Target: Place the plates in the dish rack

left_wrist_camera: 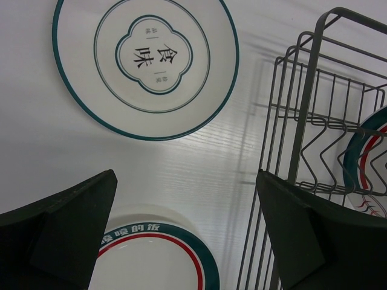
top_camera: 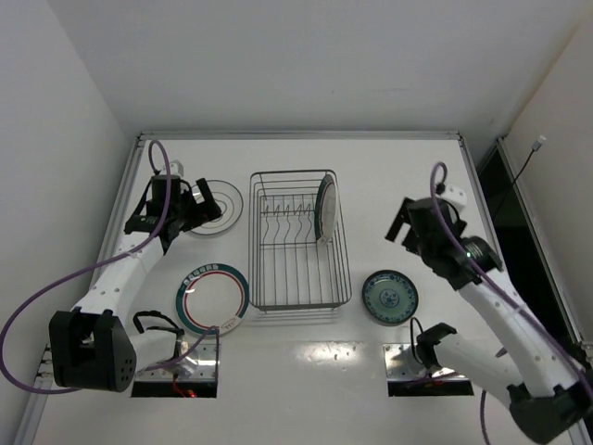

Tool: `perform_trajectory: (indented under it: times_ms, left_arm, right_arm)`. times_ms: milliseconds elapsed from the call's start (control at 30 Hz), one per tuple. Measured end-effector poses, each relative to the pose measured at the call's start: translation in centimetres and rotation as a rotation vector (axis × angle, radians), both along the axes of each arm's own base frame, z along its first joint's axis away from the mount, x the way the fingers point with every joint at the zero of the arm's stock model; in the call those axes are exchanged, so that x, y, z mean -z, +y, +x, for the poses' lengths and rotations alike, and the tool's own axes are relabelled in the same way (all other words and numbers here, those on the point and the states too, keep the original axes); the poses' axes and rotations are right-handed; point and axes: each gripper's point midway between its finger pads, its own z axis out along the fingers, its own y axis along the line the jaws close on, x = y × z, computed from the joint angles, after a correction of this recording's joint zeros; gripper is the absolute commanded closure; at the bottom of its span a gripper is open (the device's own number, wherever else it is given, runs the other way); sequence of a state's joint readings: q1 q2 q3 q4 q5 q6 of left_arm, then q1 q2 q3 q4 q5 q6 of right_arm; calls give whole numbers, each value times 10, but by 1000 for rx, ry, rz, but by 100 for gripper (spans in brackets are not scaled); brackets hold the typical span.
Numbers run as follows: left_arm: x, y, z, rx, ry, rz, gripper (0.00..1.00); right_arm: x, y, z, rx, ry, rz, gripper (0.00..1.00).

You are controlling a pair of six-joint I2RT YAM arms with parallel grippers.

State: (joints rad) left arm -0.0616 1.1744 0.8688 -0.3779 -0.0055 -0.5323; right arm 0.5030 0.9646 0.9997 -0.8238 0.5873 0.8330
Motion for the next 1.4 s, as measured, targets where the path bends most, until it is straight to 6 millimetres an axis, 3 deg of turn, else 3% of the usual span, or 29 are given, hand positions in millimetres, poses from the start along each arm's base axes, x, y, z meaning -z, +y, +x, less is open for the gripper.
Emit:
perform_trajectory:
  times_ms: [100,233,567,733,800,967,1300,1400]
  left_arm:
    - [0,0,0,0,3,0,0]
    - [0,0,0,0,2,0,0]
    - [0,0,-1,1,3,0,0]
    - [0,0,-1,1,3,0,0]
    - [0,0,-1,1,3,0,0]
    - [0,0,-1,1,3,0,0]
    - [0,0,-1,0,3,1,0]
    - [0,0,-1,0,3,1,0]
  right_arm:
    - [54,-39,-34,83,119,44,11]
    - [119,-44,-71,102,319,131,11]
    - [200,-57,-113,231,644,419,11]
    - [202,-48,-109,185,624,511,16]
    - [203,-43,-102,152,609,545,31]
    - [215,-28,-101,109,647,632,44]
    - [211,-23,-84,91,575,674,88]
    - [210,-23,-79,86,556,676,96]
